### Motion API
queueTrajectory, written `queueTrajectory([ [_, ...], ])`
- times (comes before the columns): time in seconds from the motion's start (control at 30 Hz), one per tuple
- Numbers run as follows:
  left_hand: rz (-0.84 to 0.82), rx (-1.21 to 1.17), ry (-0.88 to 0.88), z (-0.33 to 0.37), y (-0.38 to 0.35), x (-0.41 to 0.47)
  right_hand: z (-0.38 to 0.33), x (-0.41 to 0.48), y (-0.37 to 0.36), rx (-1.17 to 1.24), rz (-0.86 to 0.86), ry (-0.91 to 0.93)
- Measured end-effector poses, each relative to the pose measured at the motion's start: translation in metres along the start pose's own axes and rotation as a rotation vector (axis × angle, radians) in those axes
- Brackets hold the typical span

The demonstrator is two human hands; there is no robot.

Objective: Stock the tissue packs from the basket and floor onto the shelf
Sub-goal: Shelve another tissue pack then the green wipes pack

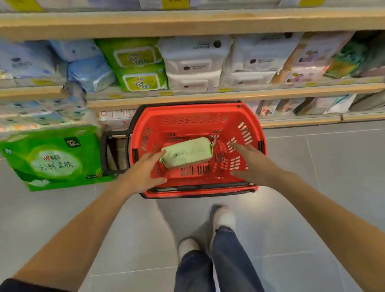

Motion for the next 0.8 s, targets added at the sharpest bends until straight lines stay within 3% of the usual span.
queueTrajectory([
  [0.2,-0.061,0.154,-0.017,-0.042,-0.077,0.075,0.029,0.085,-0.092,-0.028,-0.086,0.056],
  [0.43,-0.143,0.521,-0.151,-0.069,-0.158,0.154,0.080,0.156,-0.183,0.043,-0.137,-0.005],
  [0.6,-0.095,0.704,-0.240,-0.079,-0.197,0.195,0.114,0.180,-0.215,0.085,-0.133,-0.045],
  [0.8,-0.031,0.764,-0.253,-0.082,-0.215,0.210,0.131,0.185,-0.220,0.196,-0.111,-0.054],
])
Point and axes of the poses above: each hand's wrist, its own x-axis towards the middle knuckle, its own y-axis out of the back of the hand, z = x × y, the point moved 7 cm from there along x, towards the middle knuckle, and after that the axes turned 13 degrees about z, right-handed, at the moved point
